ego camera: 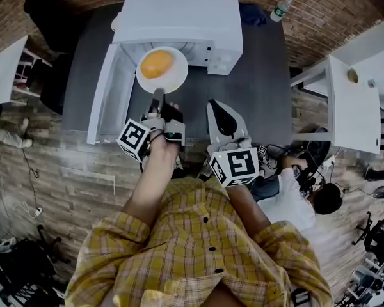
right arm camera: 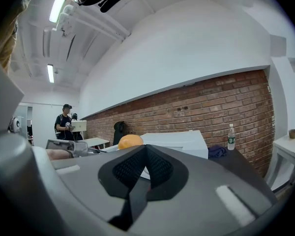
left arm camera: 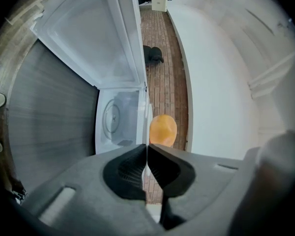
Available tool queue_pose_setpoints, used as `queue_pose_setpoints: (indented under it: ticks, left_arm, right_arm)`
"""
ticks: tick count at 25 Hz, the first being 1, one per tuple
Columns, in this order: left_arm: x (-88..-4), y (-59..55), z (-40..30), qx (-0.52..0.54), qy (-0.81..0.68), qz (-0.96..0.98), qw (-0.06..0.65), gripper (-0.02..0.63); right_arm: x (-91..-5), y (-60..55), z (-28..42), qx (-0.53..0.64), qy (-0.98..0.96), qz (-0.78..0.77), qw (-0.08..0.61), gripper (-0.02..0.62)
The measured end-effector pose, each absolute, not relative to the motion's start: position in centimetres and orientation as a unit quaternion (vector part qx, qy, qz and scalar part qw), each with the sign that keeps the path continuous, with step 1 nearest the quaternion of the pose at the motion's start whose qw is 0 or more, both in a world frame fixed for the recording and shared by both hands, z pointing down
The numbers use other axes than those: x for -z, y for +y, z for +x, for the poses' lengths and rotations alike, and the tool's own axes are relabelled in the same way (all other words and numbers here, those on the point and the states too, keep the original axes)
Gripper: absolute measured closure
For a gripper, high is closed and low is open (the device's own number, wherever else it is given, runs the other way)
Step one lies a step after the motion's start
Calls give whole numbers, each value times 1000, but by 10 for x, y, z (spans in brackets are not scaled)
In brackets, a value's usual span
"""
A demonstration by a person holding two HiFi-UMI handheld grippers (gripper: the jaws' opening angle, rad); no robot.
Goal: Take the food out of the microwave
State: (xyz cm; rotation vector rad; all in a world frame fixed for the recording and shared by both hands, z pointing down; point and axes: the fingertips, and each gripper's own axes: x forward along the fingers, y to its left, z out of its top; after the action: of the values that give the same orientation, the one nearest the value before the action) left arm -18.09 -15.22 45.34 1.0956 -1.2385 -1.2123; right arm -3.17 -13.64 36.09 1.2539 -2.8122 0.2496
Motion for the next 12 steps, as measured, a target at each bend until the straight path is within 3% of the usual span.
queue_pose_setpoints:
  ticks: [12]
  left_arm:
    - [-385,-123,-159,544,-482,463,507,598]
  right_arm:
    - [-343,-133,-23,-72,-912,405,9,591]
